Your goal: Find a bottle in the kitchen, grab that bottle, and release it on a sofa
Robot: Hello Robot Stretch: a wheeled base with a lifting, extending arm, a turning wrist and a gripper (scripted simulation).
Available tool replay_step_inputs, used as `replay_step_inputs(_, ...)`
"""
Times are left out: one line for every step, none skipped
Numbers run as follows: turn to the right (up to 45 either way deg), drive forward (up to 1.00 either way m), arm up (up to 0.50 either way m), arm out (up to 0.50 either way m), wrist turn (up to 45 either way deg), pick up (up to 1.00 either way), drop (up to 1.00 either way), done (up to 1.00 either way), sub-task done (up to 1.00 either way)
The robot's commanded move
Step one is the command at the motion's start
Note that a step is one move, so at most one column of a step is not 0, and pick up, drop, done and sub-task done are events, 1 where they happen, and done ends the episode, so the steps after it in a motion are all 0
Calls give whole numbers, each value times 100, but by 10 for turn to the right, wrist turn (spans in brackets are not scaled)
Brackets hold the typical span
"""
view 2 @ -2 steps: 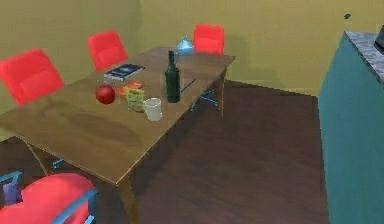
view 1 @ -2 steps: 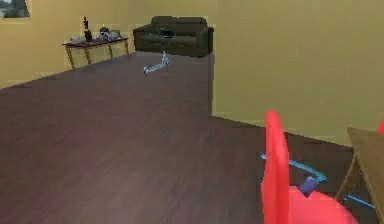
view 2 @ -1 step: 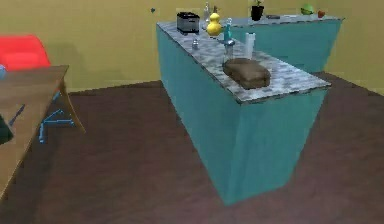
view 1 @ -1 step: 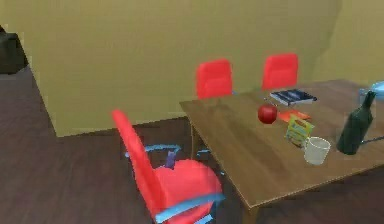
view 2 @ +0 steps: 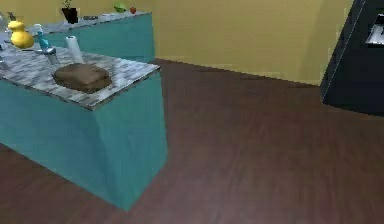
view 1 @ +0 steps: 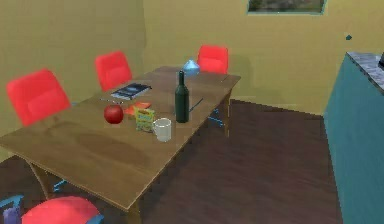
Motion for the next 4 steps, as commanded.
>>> replay_step_inputs(240, 0, 0, 0, 0, 0, 0, 0, 0)
replay_step_inputs(0, 80, 0, 0, 0, 0, 0, 0, 0)
replay_step_inputs(-450, 0, 0, 0, 0, 0, 0, 0, 0)
replay_step_inputs(-450, 0, 0, 0, 0, 0, 0, 0, 0)
